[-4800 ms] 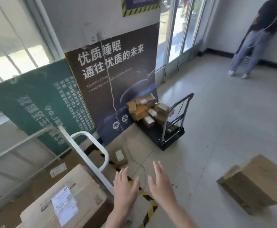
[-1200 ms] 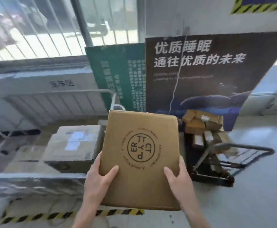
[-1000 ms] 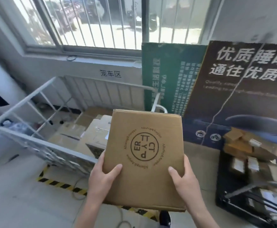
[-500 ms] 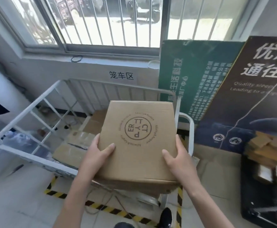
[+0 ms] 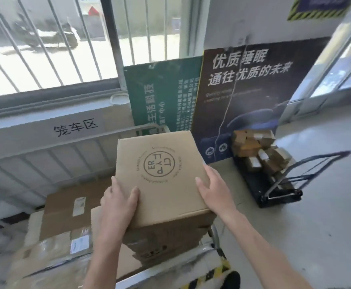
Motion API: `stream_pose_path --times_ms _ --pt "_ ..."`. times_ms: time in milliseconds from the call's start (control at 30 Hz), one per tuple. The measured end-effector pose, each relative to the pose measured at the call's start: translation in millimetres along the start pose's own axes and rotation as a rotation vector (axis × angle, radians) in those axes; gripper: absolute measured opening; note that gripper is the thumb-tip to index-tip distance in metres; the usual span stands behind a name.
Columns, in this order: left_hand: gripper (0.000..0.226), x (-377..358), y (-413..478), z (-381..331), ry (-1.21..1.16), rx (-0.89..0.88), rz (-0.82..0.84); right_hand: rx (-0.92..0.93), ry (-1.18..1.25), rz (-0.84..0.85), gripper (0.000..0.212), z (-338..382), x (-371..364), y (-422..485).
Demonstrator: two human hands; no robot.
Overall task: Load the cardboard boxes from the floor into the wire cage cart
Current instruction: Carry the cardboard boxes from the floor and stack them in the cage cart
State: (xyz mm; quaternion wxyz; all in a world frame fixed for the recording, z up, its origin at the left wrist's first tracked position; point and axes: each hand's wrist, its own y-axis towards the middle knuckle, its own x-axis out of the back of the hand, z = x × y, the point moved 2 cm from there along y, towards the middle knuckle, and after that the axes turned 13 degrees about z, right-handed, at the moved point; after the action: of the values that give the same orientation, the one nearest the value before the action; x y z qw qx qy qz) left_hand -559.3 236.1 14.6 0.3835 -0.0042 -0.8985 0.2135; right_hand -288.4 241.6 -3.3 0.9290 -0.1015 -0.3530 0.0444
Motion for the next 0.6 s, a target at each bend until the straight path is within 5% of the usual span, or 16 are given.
stream_pose_path --times_ms 100,167,367,600 --pt "0.072 -4.3 -23.6 -43.1 0.110 -0.205 -0.158 -0.020 0.058 -0.148 0.060 -14.4 19.8 -32.4" --pt "0.065 -26.8 -47.0 -75.8 0.081 -0.394 -0.120 -0.048 0.067 -0.229 0.056 -33.5 38.1 -60.5" --pt "0.062 -187.8 -124.4 -152.0 0.265 -0.853 0.302 -0.279 0.088 -0.311 0.057 -139.9 97.8 -170.1" --pt "0.063 -414.4 -242.6 -211.0 0.421 -0.933 0.828 -0.677 0.208 -0.383 0.067 -311.9 158.1 -336.9"
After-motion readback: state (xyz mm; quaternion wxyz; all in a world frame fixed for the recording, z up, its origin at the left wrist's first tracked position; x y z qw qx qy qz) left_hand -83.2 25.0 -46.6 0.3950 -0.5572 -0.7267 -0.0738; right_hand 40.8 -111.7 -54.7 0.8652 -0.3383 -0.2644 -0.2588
